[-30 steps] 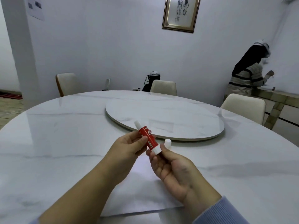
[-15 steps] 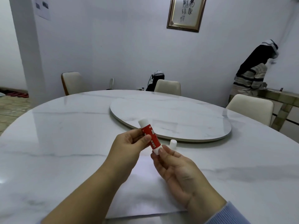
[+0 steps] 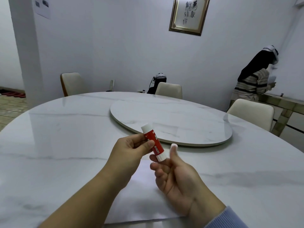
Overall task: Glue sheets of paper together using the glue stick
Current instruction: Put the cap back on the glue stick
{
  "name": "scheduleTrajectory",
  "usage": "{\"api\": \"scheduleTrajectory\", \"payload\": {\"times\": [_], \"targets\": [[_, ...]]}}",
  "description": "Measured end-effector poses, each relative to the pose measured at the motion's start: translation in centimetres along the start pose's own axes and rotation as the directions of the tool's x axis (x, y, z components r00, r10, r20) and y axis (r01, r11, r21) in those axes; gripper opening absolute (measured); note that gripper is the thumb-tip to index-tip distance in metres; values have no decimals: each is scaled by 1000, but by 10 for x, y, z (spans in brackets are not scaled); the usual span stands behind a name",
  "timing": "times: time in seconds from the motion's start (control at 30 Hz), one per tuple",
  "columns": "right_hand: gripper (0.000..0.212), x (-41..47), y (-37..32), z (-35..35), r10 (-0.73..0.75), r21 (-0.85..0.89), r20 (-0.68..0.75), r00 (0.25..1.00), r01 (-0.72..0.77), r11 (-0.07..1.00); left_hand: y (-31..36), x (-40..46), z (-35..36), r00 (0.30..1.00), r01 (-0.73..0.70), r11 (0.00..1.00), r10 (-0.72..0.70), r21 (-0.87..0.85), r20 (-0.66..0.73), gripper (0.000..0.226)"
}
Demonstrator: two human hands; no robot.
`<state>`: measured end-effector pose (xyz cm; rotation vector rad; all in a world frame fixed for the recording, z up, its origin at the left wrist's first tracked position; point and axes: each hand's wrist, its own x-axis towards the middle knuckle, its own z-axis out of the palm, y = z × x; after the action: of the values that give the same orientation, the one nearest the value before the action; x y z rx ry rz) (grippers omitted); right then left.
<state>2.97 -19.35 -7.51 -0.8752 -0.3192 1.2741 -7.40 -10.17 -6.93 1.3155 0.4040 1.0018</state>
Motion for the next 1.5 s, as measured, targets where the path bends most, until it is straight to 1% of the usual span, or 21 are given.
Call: {"api": "scheduleTrajectory", "payload": {"times": [0.07,0.13,0.17,0.27,0.3,0.37,0.43,0.57,0.67,0.73,0.83,0.9,0.97,1.03,1.13,1.2,1.3,1.37,1.4,1.47,1.5], "targets": [[37,0,0,0,-71,15,3,998,70,997,1,-1,-1,1000,-6,1000,6,4,12,19],[44,1,0,-1,-166,58,-9,986,166,984,1,-1,-1,1000,-11,1000,10,24,9,20],[47,1,0,-1,-155,74,-9,988,155,985,1,-1,-1,1000,-10,999,10,33,6,20],[50,1,0,-4,-13,23,12,1000,13,1000,0,-1,0,1000,1,1000,-1,19,3,18],[46,1,0,-3,-19,12,7,1000,19,1000,0,-1,0,1000,1,1000,-1,12,8,18],[28,2,0,-3,-113,26,-10,994,113,993,1,-1,0,1000,-7,1000,7,18,10,19],[35,1,0,-2,-184,59,-15,983,184,981,1,-1,0,1000,-14,1000,14,21,8,20],[47,-1,1,0,-44,-3,-25,999,44,999,-1,-1,1,1000,-9,1000,9,28,2,20],[23,0,2,0,-173,-43,-38,984,171,984,-1,0,0,1000,-15,1000,15,5,-6,20],[26,-2,-1,-1,-297,-187,-13,955,289,939,0,1,0,1000,-5,999,4,-32,-21,17],[41,-1,-13,-5,-416,-563,67,907,379,735,-1,3,-2,998,30,996,-34,-88,-50,16],[40,11,-27,-17,-501,-759,71,863,372,533,-2,4,-2,996,67,993,-73,-102,-57,18],[38,28,-40,-33,-560,-901,83,824,302,311,-4,5,-1,990,124,981,-133,-149,-52,19],[42,48,-47,-52,-545,-959,134,828,247,138,-5,5,1,982,179,965,-187,-193,-27,20],[49,71,-48,-71,-456,-969,244,856,229,-88,-6,5,2,967,253,944,-252,-211,31,22],[50,79,-49,-78,-454,-963,266,850,213,-166,-8,4,1,956,295,928,-287,-228,68,24],[32,83,-50,-79,-509,-953,290,811,197,-229,-9,2,3,935,354,890,-333,-286,119,27],[24,81,-51,-75,-522,-952,299,798,210,-224,-10,2,7,925,380,867,-353,-322,139,29],[23,76,-52,-68,-555,-960,281,782,231,-160,-11,2,8,922,388,859,-361,-333,143,29],[23,60,-56,-50,-661,-910,242,710,402,99,-11,2,10,916,401,849,-374,-343,144,30],[24,49,-60,-39,-705,-811,233,670,534,240,-11,2,10,913,408,848,-380,-338,147,30]]}}
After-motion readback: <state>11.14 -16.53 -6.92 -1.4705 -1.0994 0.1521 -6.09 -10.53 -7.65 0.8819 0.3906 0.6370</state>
